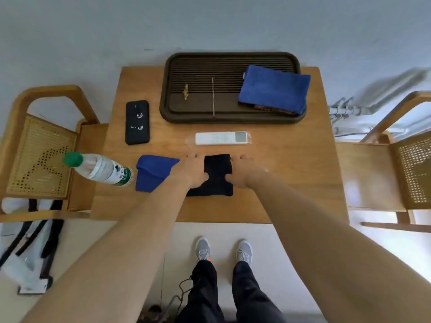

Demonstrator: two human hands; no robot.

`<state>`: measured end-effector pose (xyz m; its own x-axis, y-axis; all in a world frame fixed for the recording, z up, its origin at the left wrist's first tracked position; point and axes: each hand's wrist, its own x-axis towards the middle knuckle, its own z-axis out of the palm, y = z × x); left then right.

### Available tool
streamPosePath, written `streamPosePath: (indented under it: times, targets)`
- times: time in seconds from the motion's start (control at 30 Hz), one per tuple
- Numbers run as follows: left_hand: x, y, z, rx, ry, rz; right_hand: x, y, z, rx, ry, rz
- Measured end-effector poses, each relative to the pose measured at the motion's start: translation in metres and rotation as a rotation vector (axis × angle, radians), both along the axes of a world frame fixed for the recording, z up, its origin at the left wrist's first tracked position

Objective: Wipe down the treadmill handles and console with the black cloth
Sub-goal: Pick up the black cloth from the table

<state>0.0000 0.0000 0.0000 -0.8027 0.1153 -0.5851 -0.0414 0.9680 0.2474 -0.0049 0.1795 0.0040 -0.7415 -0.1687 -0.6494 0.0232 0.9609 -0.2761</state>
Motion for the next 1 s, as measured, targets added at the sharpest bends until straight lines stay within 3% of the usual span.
streamPosePath:
  times: [0.13,0.27,0.47,0.6,0.77,0.9,1.0]
  targets:
    - [0.010,0.000,-0.025,-0.053,0.018,0.012,0.016,-0.008,-0.023,-0.040,-0.066,-0.018]
    - [0.013,-0.002,-0.035,-0.045,0.160,0.022,0.024,-0.011,-0.038,-0.074,0.025,-0.091]
    - [0.018,-0.001,-0.026,0.023,0.114,0.060,0.032,-0.003,-0.040,-0.178,-0.028,-0.246]
    - [0.020,0.002,-0.003,0.166,0.089,-0.048,0.044,0.002,-0.019,-0.270,0.135,-0.396]
    - [0.021,0.009,0.040,0.353,0.049,-0.133,0.060,0.005,0.009,-0.280,0.173,-0.212]
    - [0.019,0.011,0.074,0.399,0.153,-0.110,0.066,0.013,0.030,-0.305,0.288,-0.324]
    - [0.014,0.014,0.092,0.375,0.127,-0.086,0.070,0.018,0.046,-0.354,0.261,-0.431]
